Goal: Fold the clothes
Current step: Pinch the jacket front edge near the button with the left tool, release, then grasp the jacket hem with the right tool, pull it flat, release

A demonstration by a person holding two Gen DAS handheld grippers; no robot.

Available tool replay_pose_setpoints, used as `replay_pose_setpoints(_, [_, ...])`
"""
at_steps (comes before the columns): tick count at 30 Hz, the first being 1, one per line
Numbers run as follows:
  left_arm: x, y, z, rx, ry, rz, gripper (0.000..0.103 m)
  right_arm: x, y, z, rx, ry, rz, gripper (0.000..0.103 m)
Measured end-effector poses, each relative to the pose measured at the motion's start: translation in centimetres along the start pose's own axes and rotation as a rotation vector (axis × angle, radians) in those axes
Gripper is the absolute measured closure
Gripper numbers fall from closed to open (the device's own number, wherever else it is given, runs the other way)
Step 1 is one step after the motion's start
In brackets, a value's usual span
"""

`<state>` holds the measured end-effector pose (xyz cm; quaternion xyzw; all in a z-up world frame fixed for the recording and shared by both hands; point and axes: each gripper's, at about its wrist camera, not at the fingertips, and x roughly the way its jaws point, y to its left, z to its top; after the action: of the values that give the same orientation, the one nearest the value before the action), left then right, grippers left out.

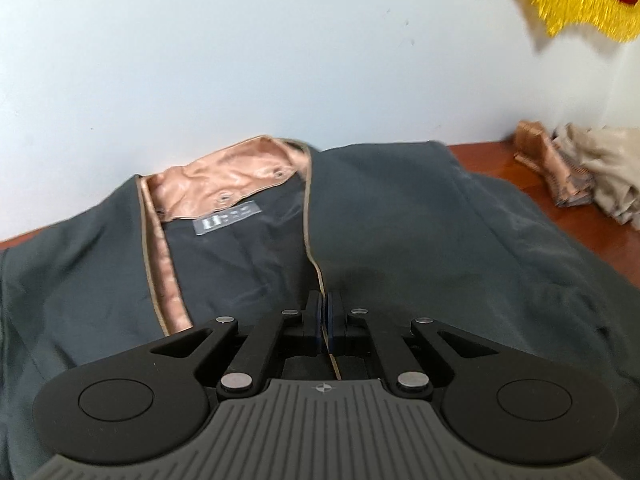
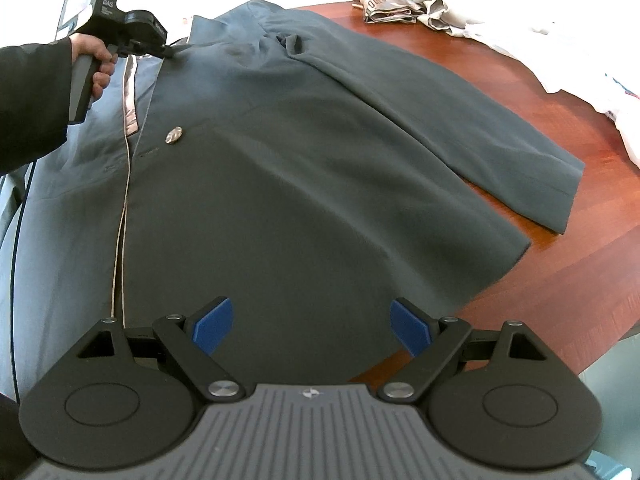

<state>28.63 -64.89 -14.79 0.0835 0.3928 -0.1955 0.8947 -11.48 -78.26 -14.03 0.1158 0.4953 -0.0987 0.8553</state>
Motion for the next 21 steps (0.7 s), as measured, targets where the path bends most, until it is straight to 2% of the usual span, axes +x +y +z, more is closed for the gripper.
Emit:
replay_pose_setpoints(3, [0.2,0.2,-0.2,0.007,0.013,0.000,0.099,-0.1,0.0,0.0,-0.002,-0.006,-0.005,0.012])
replay_pose_setpoints(4, [0.1,0.4,-0.2,0.003,0.014,-0.014,0.095,-0.2,-0.1,0.1,-0.001,-0.008,-0.007,0.012])
replay_pose_setpoints(6, [-0.3,0.9,-0.1,-0.008,0.014,-0.037,0.095,-0.2,-0.3,0.3,0.000,-0.014,-0.014,0.012])
replay_pose_setpoints(9, [-1.2,1.2,0.1,-0.019,0.008,-0.066,0.083,-0.5,-1.1,0.9,0.002,-0.028,-0.033,0.012])
replay_pose_setpoints(14, [-5.8,1.8,-0.5,-0.022,-0.030,-0.106,0.071,-1.1,-3.3,2.0,0.002,-0.061,-0.091,0.012])
replay_pose_setpoints(21, [-11.2,1.9,-2.9,-0.007,-0.049,-0.129,0.068,-1.4,-8.1,2.8,-0.034,-0.080,-0.181,0.013])
